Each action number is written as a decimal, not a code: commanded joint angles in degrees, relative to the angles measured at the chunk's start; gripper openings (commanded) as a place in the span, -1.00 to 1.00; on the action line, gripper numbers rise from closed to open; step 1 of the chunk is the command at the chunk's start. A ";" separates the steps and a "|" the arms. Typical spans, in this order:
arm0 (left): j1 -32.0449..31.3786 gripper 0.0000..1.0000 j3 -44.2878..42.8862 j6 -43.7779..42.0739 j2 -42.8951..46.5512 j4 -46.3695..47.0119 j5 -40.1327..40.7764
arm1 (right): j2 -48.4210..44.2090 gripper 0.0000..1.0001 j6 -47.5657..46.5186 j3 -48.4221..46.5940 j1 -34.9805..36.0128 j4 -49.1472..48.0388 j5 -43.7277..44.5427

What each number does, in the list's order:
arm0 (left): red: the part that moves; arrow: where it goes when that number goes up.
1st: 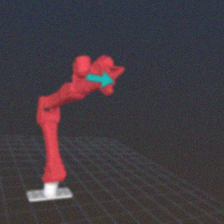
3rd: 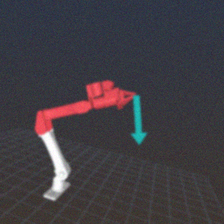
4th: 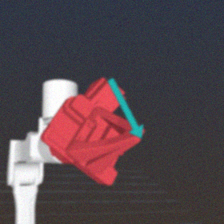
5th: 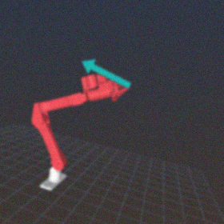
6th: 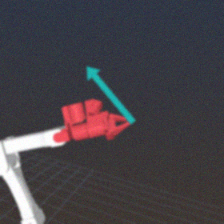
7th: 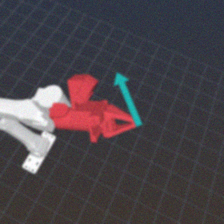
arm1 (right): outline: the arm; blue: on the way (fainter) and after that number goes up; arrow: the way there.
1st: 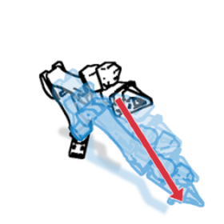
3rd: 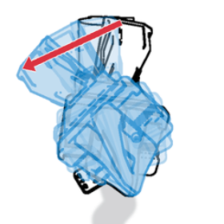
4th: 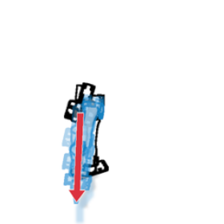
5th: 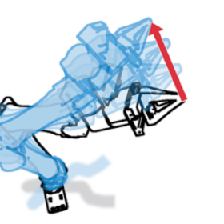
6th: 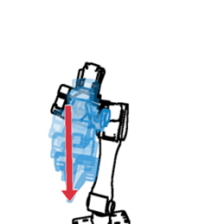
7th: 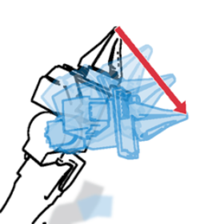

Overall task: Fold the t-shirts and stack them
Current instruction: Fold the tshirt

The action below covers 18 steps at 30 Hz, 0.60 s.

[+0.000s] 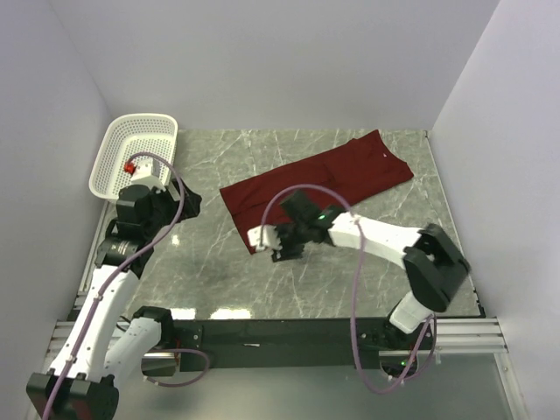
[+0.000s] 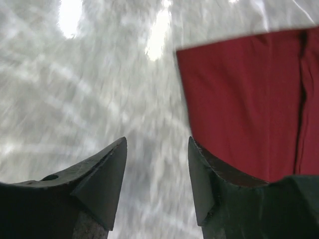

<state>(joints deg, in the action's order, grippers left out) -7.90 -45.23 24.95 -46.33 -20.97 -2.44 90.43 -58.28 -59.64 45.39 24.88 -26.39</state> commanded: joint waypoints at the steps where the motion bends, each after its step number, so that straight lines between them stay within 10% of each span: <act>1: 0.34 0.79 -1.70 0.71 2.47 -2.32 2.00 | 5.18 0.17 1.85 -4.25 4.44 -7.47 11.09; 18: 0.43 0.83 -4.07 -0.07 7.92 -5.57 4.37 | 18.81 0.04 2.30 -12.26 9.90 -8.28 15.67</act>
<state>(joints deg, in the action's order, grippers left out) -7.70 -47.29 25.17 -39.29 -26.28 0.89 107.35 -56.01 -69.76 55.24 17.10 -10.98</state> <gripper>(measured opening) 0.913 0.527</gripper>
